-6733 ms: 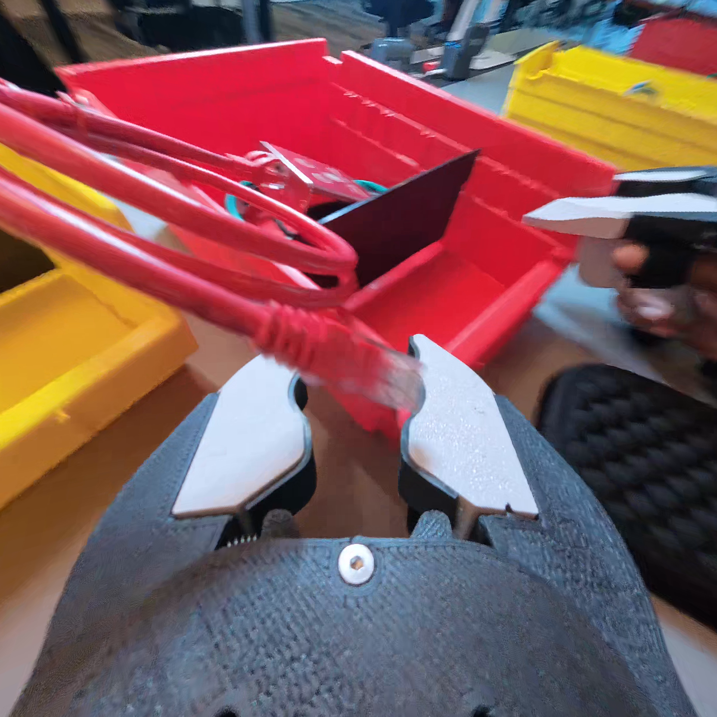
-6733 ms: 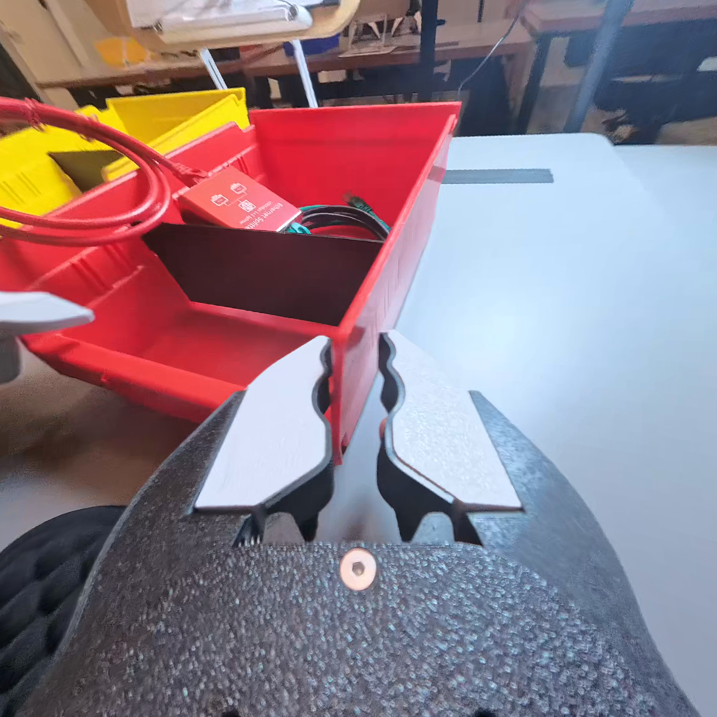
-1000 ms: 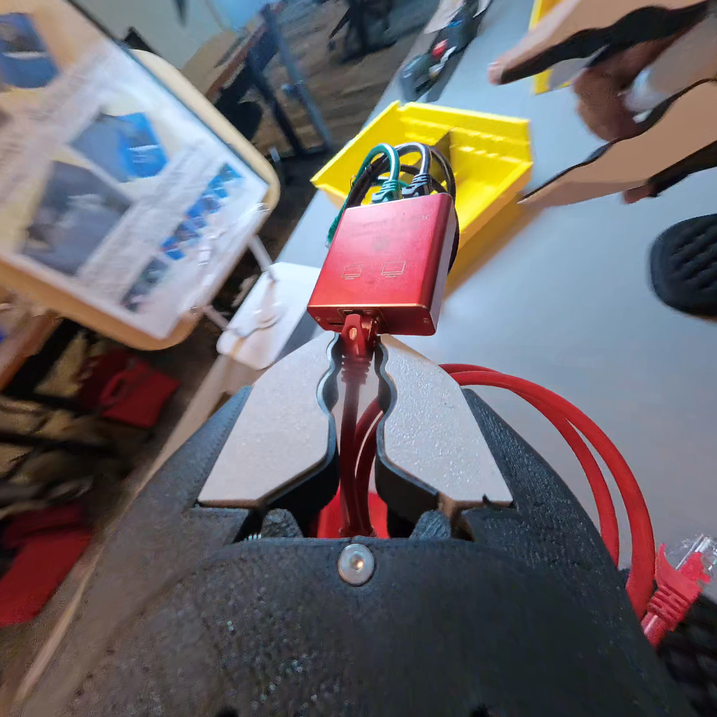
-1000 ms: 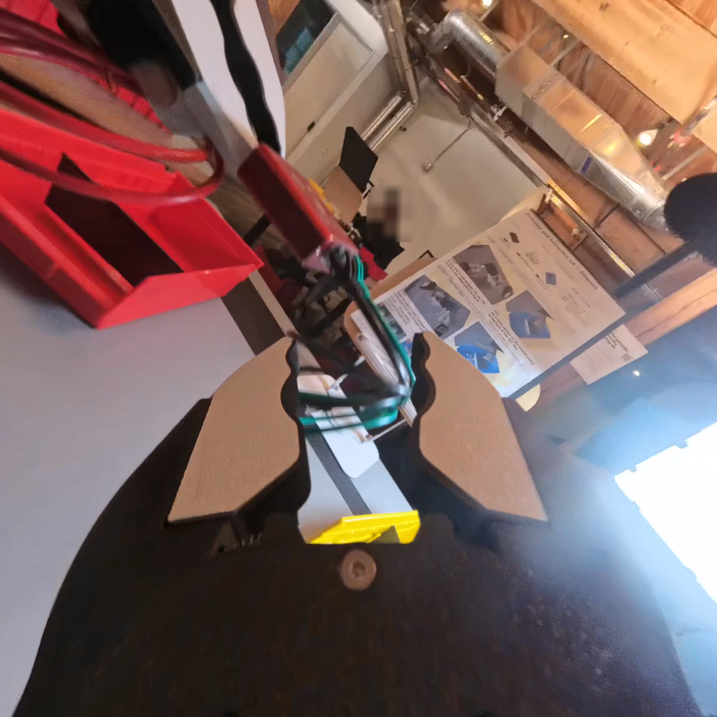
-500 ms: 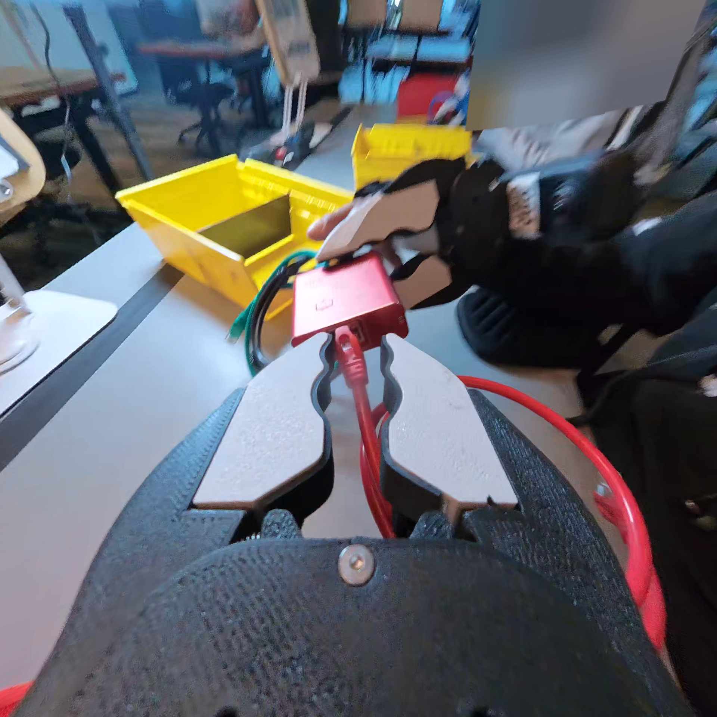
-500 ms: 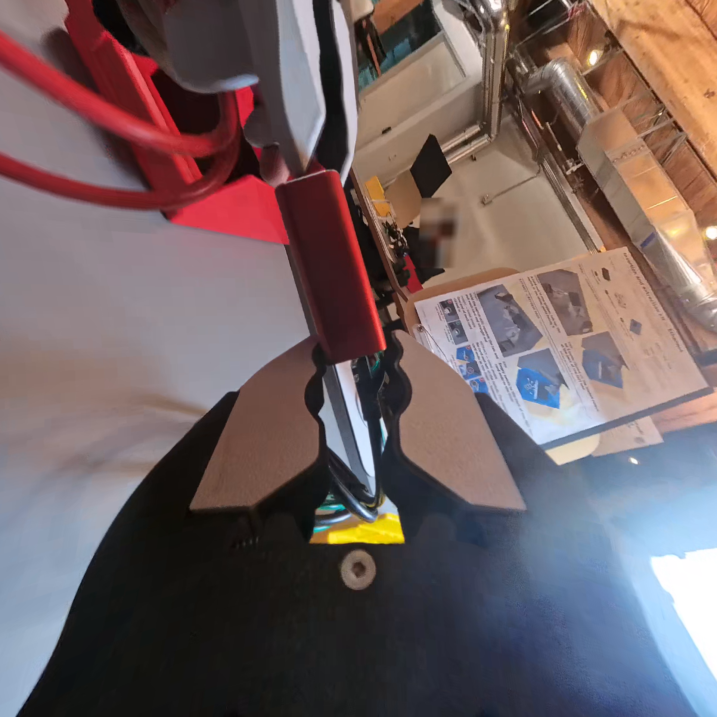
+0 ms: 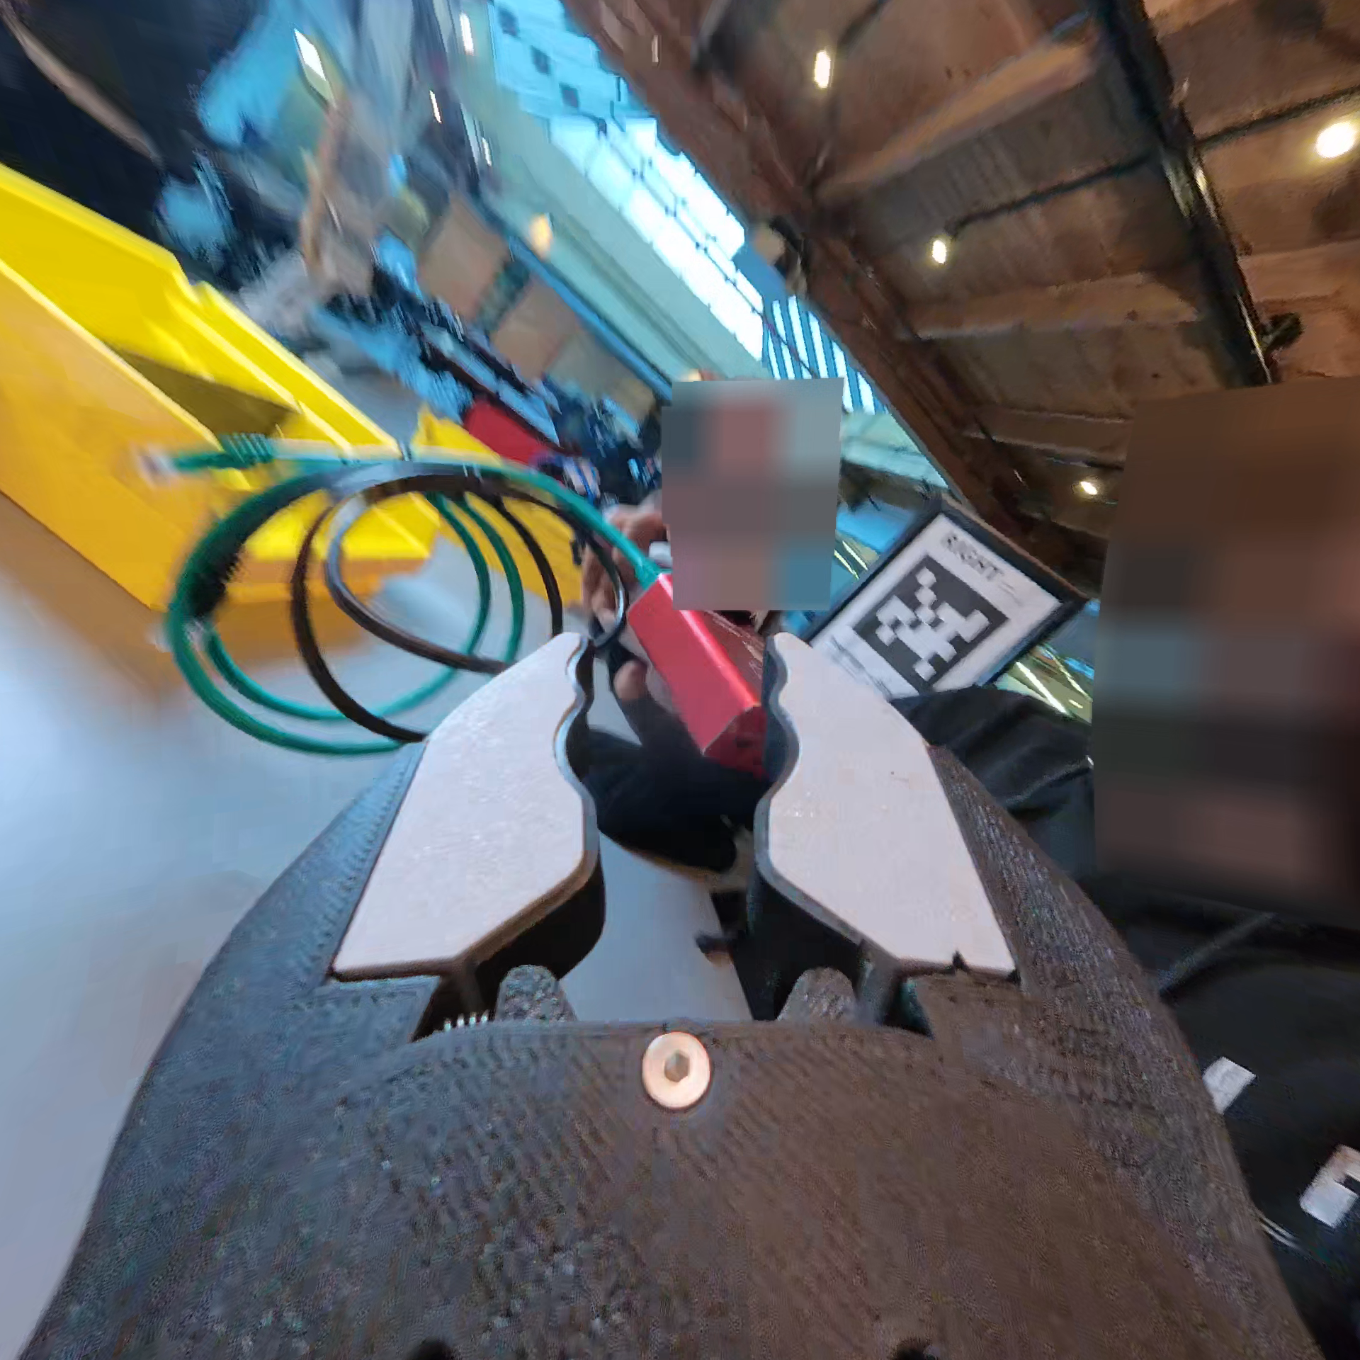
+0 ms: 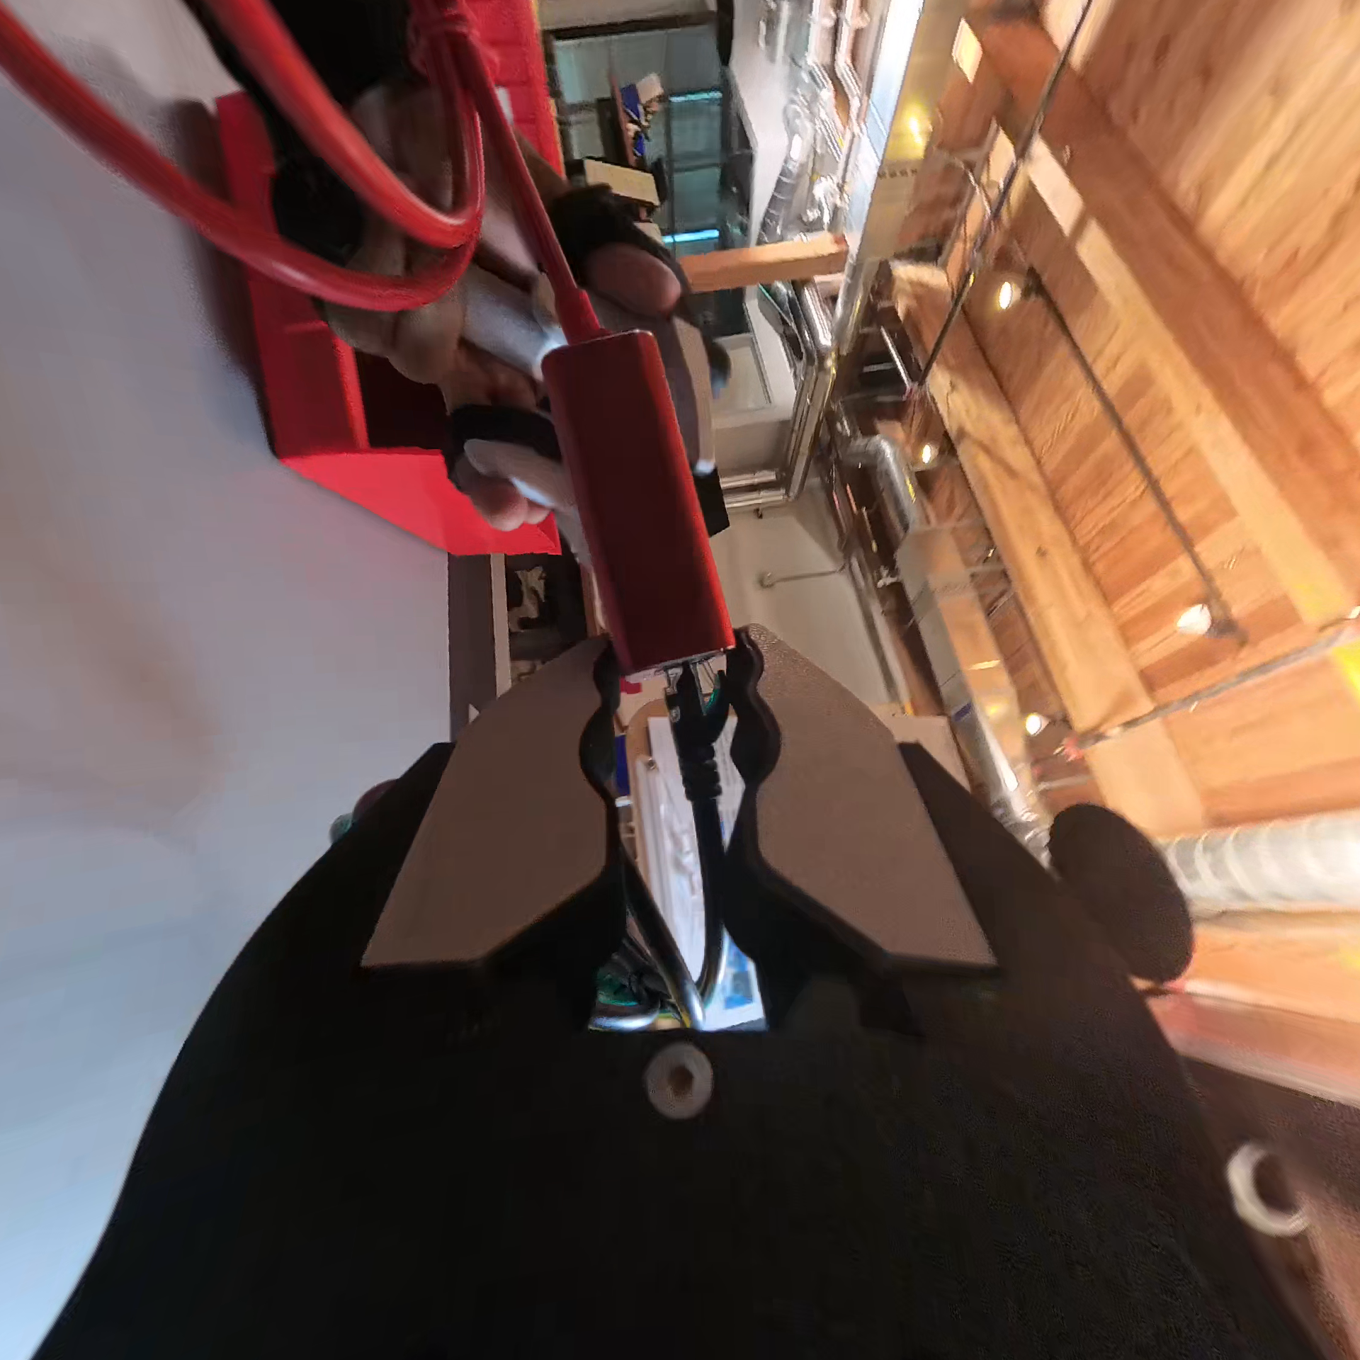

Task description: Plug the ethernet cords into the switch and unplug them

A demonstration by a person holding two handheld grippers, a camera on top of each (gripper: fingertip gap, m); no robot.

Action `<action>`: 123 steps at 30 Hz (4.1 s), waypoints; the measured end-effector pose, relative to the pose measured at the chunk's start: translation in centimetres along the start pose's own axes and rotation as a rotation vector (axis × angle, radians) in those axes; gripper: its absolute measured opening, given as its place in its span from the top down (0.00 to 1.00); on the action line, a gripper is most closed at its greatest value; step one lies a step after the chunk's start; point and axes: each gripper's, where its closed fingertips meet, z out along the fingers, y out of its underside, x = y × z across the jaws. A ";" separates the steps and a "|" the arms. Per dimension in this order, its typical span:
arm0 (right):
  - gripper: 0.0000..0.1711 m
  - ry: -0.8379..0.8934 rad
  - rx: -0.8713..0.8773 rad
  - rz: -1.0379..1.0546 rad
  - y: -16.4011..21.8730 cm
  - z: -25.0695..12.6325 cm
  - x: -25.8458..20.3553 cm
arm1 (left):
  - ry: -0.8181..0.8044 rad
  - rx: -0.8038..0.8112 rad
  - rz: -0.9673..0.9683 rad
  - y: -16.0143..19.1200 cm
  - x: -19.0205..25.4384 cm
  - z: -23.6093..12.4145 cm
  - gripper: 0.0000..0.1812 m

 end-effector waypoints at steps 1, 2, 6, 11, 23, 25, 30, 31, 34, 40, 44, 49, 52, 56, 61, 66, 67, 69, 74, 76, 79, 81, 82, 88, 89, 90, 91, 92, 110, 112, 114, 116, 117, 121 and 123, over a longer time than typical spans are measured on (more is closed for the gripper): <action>0.84 -0.009 0.015 -0.055 -0.3 0.1 -0.6 | 0.016 -0.068 -0.048 1.4 -0.2 0.8 0.74; 0.84 -0.021 0.031 -0.110 -0.5 0.2 -1.1 | 0.035 -0.132 -0.088 2.8 -0.3 1.5 0.71; 0.84 -0.106 0.096 -0.308 -0.6 0.1 -2.7 | 0.139 -0.283 -0.180 6.5 0.2 3.8 0.79; 0.83 -0.127 0.002 -0.328 2.7 -0.1 -0.5 | 0.022 -0.182 -0.060 5.0 -0.8 6.0 0.83; 0.75 -0.521 -0.030 1.492 -0.1 1.2 -2.0 | -0.198 0.395 0.473 -3.4 2.3 3.8 0.84; 0.79 -0.476 -0.042 1.456 -0.7 2.3 -1.7 | -0.225 0.418 0.551 -3.4 2.9 3.6 0.84; 0.83 -0.489 -0.112 1.392 -1.3 2.8 -1.4 | -0.257 0.441 0.635 -3.5 3.3 3.1 0.84; 0.81 -0.464 -0.141 1.372 -0.9 2.6 -0.9 | -0.278 0.441 0.653 -3.6 3.2 3.0 0.84; 0.79 -0.302 -0.177 1.241 0.1 1.4 1.9 | -0.324 0.451 0.660 -4.0 2.8 2.6 0.84; 0.85 -0.480 -0.101 1.423 -2.7 1.8 -1.0 | -0.407 0.472 0.662 -4.3 1.9 2.4 0.84; 0.85 -0.516 0.086 1.602 -2.9 3.0 -1.9 | -0.293 0.468 0.644 -3.5 3.0 3.3 0.84; 0.95 -0.550 0.248 1.578 -3.0 2.7 -2.4 | -0.185 0.436 0.609 -2.5 3.2 3.9 0.84; 0.95 -0.546 0.208 1.470 -2.3 2.2 -2.9 | -0.177 0.339 0.625 -1.7 3.0 4.2 0.84; 0.95 -0.543 0.044 1.327 0.1 1.5 -3.5 | -0.241 0.165 0.681 -0.9 1.9 3.7 0.82; 0.95 -0.566 0.032 1.307 -0.3 1.2 -4.3 | -0.272 0.061 0.742 0.5 0.9 4.1 0.85; 0.92 -0.501 0.142 1.388 -0.7 1.1 -2.9 | -0.245 0.106 0.738 0.1 1.5 4.1 0.85; 0.91 -0.495 0.163 1.416 -0.7 1.1 -2.6 | -0.243 0.116 0.734 0.1 1.5 4.1 0.85; 0.91 -0.484 0.184 1.453 -0.8 1.1 -2.3 | -0.231 0.139 0.715 0.0 1.5 4.1 0.86; 0.91 -0.443 0.182 1.482 -0.8 1.3 -2.1 | -0.208 0.190 0.672 -0.2 1.6 4.2 0.86; 0.91 -0.427 0.170 1.493 -0.9 1.4 -1.9 | -0.205 0.197 0.677 -0.3 1.8 4.1 0.86; 0.92 -0.432 0.143 1.523 -1.0 1.6 -1.8 | -0.203 0.188 0.710 -0.3 2.2 4.0 0.86; 0.92 -0.456 0.142 1.570 -1.2 1.8 -1.8 | -0.203 0.170 0.736 -0.1 2.5 4.0 0.86; 0.92 -0.470 0.141 1.597 -1.3 1.8 -2.0 | -0.199 0.161 0.746 0.0 2.6 4.0 0.86; 0.92 -0.461 0.133 1.707 -1.3 2.2 -2.3 | -0.262 0.102 0.812 0.1 2.4 3.9 0.85; 0.91 -0.440 0.116 1.684 -1.1 2.3 -2.4 | -0.274 0.097 0.812 0.1 2.3 3.9 0.85; 0.92 -0.415 0.101 1.645 -1.1 2.3 -2.3 | -0.266 0.100 0.806 0.1 2.4 4.0 0.85; 0.91 -0.381 0.085 1.578 -1.1 2.3 -2.2 | -0.267 0.102 0.804 0.0 2.5 4.0 0.85; 0.91 -0.335 0.071 1.490 -1.0 2.3 -2.0 | -0.270 0.101 0.808 -0.1 2.6 4.0 0.85; 0.92 -0.403 0.174 1.689 -1.2 1.6 0.0 | -0.244 0.136 0.812 -0.8 4.0 4.1 0.87; 0.93 -0.412 0.178 1.734 -1.3 1.5 0.1 | -0.286 0.106 0.920 -0.5 4.5 4.6 0.87; 0.92 -0.285 -0.029 1.526 1.1 1.9 -1.0 | -0.043 0.125 0.919 0.7 8.7 5.7 0.86; 0.92 -0.306 0.058 1.457 -0.7 1.7 -0.1 | -0.114 0.083 0.980 0.9 9.6 7.0 0.86; 0.92 -0.304 0.105 1.449 -1.4 1.6 0.8 | -0.180 0.083 1.059 0.5 9.4 6.8 0.85; 0.92 -0.270 0.112 1.495 0.6 0.5 2.6 | -0.185 0.168 0.915 -2.0 9.0 4.0 0.85; 0.92 -0.284 0.114 1.501 1.5 -0.1 3.0 | -0.241 0.182 0.864 -2.8 7.5 2.6 0.85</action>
